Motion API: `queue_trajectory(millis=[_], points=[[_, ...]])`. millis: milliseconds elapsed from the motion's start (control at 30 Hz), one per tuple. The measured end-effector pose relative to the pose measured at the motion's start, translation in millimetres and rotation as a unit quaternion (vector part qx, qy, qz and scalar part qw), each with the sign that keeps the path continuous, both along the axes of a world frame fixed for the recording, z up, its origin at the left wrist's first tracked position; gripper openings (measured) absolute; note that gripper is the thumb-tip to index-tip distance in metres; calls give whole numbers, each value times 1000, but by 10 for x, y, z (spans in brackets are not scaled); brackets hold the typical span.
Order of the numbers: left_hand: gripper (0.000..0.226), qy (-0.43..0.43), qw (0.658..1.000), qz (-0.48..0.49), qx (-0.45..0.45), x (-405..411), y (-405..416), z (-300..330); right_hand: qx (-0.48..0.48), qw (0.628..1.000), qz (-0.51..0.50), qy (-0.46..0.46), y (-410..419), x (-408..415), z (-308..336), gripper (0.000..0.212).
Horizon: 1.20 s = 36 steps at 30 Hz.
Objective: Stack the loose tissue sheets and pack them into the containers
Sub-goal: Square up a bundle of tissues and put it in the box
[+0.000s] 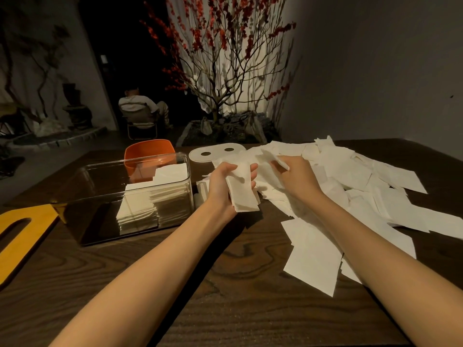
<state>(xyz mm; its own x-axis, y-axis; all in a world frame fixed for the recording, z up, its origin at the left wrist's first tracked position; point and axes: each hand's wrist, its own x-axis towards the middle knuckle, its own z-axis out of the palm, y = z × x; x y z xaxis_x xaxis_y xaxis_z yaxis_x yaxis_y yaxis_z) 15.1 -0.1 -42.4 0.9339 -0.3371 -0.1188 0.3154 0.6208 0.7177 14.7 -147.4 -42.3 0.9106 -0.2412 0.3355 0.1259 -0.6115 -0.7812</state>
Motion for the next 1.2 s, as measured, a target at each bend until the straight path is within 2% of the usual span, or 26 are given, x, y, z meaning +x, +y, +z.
queue_trajectory(millis=[233, 300, 367, 433, 567, 667, 800, 867, 933, 1067, 1200], points=[[25, -58, 996, 18, 62, -64, -22, 61, 41, 995, 88, -13, 60, -140, 68, 37], [21, -47, 995, 24, 84, -56, -4, 67, 64, 992, 108, -17, 64, -166, 85, 40], [15, -22, 995, 27, 96, -44, 16, 55, 77, 989, 120, -31, 61, -188, 111, 34], [11, 1, 996, 40, 83, -40, 19, 44, 82, 990, 106, -35, 55, -200, 132, 24], [7, 26, 994, 80, 70, -71, -29, 61, 77, 997, -6, -15, 7, -98, 83, 33], [6, 47, 993, 84, 74, -129, -85, 69, 89, 993, -73, -8, 5, -23, 69, 27], [12, 77, 995, 47, 37, -199, -149, 65, 58, 993, -45, -93, 86, -61, 63, 32], [18, 91, 995, 32, 16, -185, -147, 44, -11, 992, 1, -129, 147, -91, 30, 28], [28, 96, 995, 16, 3, -142, -125, 19, -91, 983, 63, -146, 166, -74, -40, 13], [57, 99, 994, -18, -37, -70, -62, 21, -157, 967, 139, -147, 196, -96, -91, 37], [73, 92, 993, -24, -71, -5, -15, 15, -160, 963, 167, -137, 205, -123, -92, 38]])
